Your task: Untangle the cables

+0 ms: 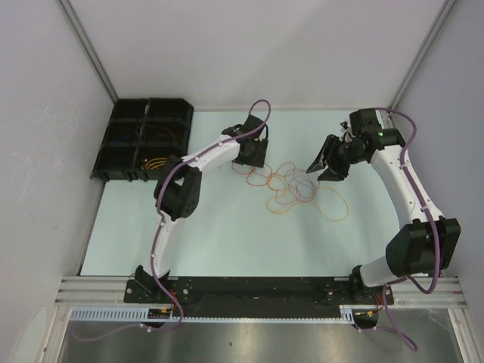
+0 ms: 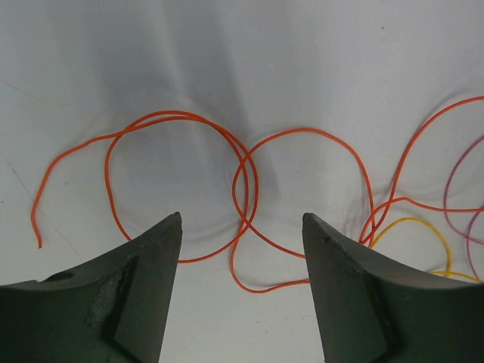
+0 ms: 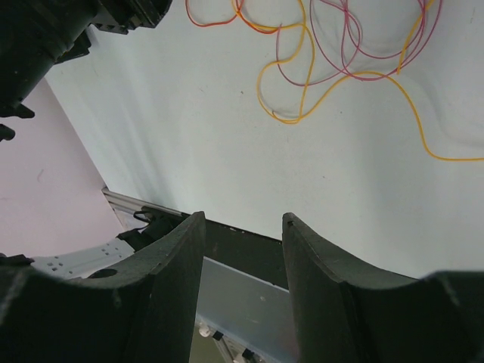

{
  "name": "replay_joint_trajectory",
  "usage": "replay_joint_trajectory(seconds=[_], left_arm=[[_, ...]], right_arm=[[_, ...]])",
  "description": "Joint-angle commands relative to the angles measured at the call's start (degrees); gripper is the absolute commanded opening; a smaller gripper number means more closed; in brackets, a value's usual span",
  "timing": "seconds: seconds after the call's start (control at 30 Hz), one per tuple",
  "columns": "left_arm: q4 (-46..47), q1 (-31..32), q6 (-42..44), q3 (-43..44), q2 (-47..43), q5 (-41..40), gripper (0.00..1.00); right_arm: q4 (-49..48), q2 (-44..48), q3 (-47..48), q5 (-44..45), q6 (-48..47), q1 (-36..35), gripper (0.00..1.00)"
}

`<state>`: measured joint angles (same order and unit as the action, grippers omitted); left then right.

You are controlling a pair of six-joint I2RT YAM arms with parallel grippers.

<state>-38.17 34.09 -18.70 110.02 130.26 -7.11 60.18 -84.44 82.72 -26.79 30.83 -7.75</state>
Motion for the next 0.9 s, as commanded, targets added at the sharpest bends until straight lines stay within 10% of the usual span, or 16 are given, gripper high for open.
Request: replay_joint_trajectory(seconds=[0.0,0.23,0.87], left_arm=[[-0.76,0.89,3.05,3.10,1.31,-1.94,0.68],[-0.41,1.25,4.72,3.10,3.07,-2.38,0.63],[4.69,1.25,3.23,-12.54,-1.84,-2.82,0.00]], right_arm=[[1.08,0.16,0.86,0.33,-0.77,0.28,0.50],[1.78,-1.07,1.75,0.68,-0.42,0.19,0.50],[1.69,-3.80,4.03,0.95,0.37,-0.95,0.50]])
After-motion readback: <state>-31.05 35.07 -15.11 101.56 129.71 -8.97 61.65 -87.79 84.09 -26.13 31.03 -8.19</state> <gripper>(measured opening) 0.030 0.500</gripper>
